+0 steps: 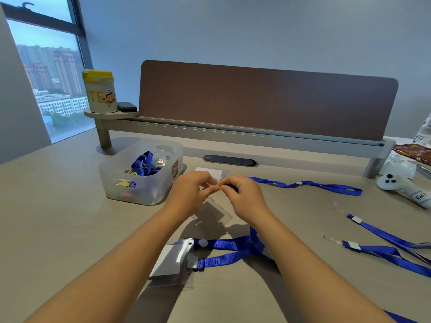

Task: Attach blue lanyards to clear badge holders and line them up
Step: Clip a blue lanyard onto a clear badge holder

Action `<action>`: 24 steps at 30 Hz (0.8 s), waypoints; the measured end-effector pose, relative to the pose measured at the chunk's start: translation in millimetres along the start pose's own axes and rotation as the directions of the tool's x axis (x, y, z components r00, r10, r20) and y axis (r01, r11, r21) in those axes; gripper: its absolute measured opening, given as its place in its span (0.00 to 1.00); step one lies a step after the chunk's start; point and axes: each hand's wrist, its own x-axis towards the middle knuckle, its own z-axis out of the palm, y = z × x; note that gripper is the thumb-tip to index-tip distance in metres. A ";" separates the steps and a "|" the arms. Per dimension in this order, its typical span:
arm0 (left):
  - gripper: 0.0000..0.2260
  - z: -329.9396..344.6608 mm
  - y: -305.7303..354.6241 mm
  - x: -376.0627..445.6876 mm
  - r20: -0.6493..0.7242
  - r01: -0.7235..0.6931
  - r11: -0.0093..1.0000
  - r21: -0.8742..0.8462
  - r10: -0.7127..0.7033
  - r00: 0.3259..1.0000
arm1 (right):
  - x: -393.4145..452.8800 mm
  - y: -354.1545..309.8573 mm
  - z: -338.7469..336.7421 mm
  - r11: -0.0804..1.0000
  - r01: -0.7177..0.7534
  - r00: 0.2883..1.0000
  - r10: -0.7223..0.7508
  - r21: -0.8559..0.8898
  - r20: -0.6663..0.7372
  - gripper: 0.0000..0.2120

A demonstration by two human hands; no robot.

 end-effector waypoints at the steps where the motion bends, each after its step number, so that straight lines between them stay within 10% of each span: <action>1: 0.10 0.4 -0.5 -0.2 0.000 -0.003 1.000 -0.014 0.003 1.000 | -0.3 0.1 0.9 1.000 0.011 1.000 -0.011 -0.013 -0.007 0.12; 15: 0.07 0.9 -8.9 2.0 0.004 0.032 0.989 -0.144 -0.032 0.999 | -1.5 2.1 7.3 0.995 0.091 0.996 -0.091 -0.027 0.023 0.11; 24: 0.20 7.4 -6.7 -0.6 0.043 0.024 0.988 -0.154 -0.017 0.999 | 11.1 -0.2 -10.5 0.874 -0.247 0.969 0.212 0.419 0.129 0.09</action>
